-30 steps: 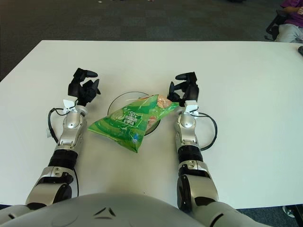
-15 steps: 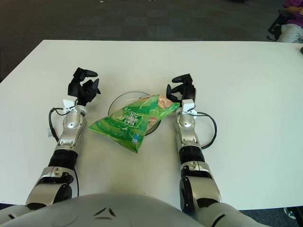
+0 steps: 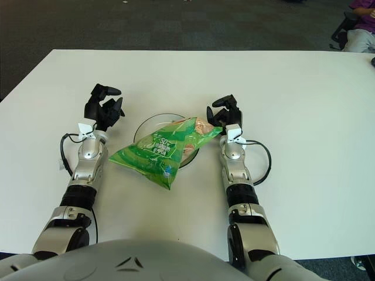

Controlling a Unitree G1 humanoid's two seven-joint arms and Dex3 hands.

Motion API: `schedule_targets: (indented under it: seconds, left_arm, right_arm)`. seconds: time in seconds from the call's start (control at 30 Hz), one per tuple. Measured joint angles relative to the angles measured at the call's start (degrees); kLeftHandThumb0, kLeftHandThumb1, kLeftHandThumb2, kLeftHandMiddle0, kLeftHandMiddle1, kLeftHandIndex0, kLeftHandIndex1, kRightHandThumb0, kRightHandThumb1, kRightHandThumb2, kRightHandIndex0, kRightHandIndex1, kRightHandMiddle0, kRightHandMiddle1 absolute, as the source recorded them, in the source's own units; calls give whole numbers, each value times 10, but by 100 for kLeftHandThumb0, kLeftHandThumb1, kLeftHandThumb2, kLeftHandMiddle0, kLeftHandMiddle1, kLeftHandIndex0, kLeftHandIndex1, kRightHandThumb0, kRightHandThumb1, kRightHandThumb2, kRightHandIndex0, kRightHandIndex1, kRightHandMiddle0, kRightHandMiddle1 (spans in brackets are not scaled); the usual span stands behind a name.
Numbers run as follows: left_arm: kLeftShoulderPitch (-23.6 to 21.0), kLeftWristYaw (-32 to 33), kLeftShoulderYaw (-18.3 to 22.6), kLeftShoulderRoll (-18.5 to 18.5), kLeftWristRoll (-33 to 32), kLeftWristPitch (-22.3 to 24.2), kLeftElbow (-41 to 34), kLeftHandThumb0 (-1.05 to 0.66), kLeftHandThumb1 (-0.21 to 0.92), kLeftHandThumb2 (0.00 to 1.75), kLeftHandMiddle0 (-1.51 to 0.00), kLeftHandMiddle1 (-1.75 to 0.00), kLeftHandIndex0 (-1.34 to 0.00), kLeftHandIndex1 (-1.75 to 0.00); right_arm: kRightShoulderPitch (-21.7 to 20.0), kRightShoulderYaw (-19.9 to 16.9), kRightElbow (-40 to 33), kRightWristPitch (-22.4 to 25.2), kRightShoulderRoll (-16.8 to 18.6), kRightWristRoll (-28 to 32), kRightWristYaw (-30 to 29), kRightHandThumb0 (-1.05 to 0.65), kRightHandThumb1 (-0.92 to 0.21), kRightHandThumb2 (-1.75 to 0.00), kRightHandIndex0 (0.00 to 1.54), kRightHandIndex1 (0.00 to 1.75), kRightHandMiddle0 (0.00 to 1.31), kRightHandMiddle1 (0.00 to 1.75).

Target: Put the snack into the plate.

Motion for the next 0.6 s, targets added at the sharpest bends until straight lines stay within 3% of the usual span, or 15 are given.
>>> schedule_targets:
  seconds: [0.6]
  left_arm:
    - [0, 0, 0, 1, 0, 0, 4, -36, 89, 32, -95, -175, -46, -149]
  right_arm:
    - [5, 4, -14, 16, -7, 0, 4, -39, -66, -86, 87, 175, 36, 175]
